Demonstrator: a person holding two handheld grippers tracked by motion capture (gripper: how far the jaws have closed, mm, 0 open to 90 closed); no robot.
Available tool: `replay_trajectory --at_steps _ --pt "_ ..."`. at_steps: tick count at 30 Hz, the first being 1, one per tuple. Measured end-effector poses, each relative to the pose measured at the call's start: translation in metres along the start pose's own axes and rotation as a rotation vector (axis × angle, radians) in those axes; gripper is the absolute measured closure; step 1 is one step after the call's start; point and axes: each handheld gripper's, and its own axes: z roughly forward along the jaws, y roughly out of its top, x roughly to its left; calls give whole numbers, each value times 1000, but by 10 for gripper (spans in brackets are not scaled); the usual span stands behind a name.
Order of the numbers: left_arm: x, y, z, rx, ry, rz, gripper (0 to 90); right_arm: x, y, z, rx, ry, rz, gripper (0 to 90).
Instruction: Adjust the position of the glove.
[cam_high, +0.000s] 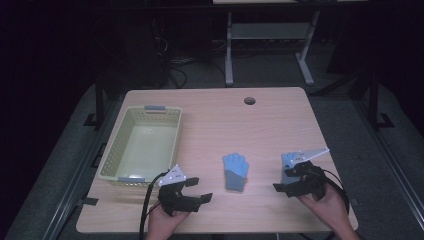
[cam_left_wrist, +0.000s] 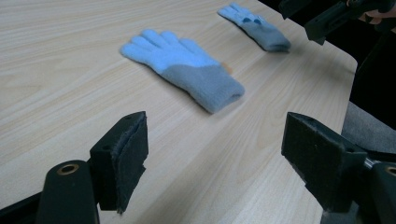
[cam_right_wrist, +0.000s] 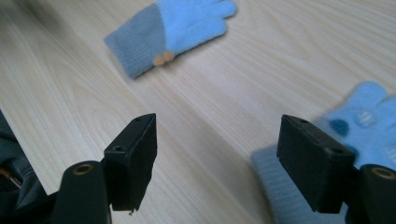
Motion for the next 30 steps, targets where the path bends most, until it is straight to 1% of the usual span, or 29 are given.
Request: replay_trajectory --at_steps 1,3,9,12,14,16,18,19,24,30 --pt "0 0 0 -1 1 -1 226 -1 1 -1 -2 -2 5 285" --pt "0 0 0 -1 1 -2 226 -3 3 -2 1 -2 -1 286" --pt "0 0 0 1 1 -1 226 -8 9 -6 19 -13 -3 288" --pt "1 0 0 1 1 0 226 -12 11 -8 25 -16 3 288" --pt "1 0 0 0 1 10 226 -14 13 -9 22 -13 10 290" --pt "1 0 -1 0 2 9 227 -16 14 -11 25 -10 20 290" --pt "1 0 0 -2 2 6 227 -20 15 -12 26 -18 14 290" --pt "1 0 0 -3 3 5 226 -21 16 -13 26 -17 23 290" --pt "1 0 0 -8 1 1 227 -27 19 -15 30 -22 31 297" --pt "1 0 0 -9 2 -1 228 -40 23 -15 50 -36 45 324"
